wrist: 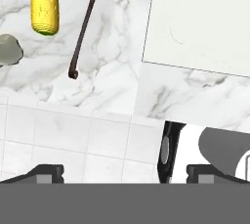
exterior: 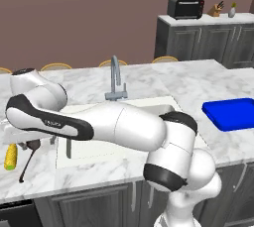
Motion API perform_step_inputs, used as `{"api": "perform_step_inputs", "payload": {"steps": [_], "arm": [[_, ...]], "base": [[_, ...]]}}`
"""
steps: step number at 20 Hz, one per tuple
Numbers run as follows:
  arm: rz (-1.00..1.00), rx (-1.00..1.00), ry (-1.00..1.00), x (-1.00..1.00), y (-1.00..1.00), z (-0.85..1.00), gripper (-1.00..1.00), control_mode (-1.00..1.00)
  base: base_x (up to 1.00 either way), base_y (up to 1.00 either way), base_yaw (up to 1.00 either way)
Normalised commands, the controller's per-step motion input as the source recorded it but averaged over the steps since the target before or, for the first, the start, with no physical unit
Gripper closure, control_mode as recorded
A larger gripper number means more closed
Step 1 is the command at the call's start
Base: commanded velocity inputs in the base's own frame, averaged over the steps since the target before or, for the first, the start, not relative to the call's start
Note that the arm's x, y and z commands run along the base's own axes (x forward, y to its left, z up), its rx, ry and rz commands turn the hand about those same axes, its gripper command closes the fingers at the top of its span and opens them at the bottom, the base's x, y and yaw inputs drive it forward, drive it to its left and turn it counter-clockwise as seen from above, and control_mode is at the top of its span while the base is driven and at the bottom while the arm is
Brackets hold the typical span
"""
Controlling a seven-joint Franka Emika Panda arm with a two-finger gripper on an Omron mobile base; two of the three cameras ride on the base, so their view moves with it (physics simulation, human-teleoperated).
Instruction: Pick up all produce items and place them in the sink. Turn on the sink faucet to wash them. Then turn the sink off and put them in the tray.
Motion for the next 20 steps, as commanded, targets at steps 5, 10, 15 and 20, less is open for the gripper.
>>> {"api": "perform_step_inputs", "payload": {"steps": [5,10,15,20], "arm": [[0.00,0.00,0.05,0.42,0.57,-0.34,-1.00,-1.00],[0.00,0.00,0.00,0.33,0.55,-0.25,-1.00,-1.00],[0.00,0.00,0.00,0.35,0.49,-0.29,-1.00,-1.00],[0.00,0.00,-0.02,0.08,0.16,-0.38,-1.00,-1.00]], "base": [[0.00,0.00,0.00],[0.00,0.00,0.00],[0.00,0.00,0.00],[0.00,0.00,0.00]]}}
